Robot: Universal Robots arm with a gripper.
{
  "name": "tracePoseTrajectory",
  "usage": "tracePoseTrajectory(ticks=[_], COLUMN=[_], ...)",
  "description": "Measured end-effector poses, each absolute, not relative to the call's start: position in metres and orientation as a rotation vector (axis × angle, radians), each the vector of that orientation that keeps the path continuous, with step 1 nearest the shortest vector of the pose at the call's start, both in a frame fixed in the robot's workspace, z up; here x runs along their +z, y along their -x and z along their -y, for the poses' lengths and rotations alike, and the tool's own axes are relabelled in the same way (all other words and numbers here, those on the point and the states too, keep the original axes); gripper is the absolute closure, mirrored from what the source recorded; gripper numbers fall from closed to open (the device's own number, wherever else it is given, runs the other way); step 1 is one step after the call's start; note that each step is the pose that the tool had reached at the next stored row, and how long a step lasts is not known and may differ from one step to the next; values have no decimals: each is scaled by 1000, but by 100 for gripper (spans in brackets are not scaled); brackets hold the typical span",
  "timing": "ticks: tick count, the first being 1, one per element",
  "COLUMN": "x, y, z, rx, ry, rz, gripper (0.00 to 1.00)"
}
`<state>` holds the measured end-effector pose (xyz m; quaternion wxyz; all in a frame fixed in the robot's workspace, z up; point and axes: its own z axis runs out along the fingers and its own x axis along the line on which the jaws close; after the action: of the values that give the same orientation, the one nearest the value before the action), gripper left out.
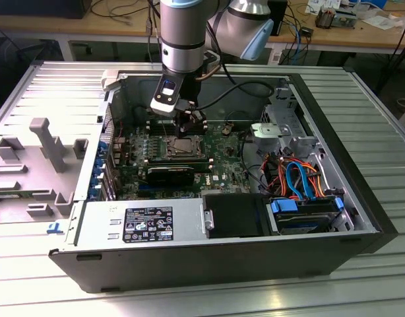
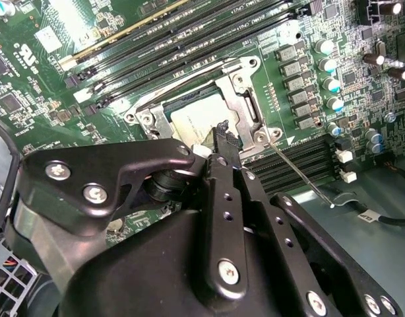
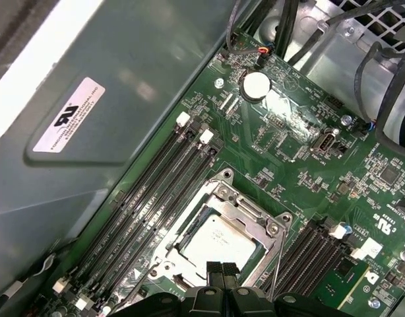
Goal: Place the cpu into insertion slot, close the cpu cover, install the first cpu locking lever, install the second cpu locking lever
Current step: 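Install the first cpu locking lever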
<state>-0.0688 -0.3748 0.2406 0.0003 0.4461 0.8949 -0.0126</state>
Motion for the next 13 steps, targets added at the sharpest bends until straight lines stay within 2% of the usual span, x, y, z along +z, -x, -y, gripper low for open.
tracePoseTrajectory(ticks=[13], x=[241], y=[69], z=[375], rx=[-40], ry=[-1353], rz=[-2834], gripper=[89])
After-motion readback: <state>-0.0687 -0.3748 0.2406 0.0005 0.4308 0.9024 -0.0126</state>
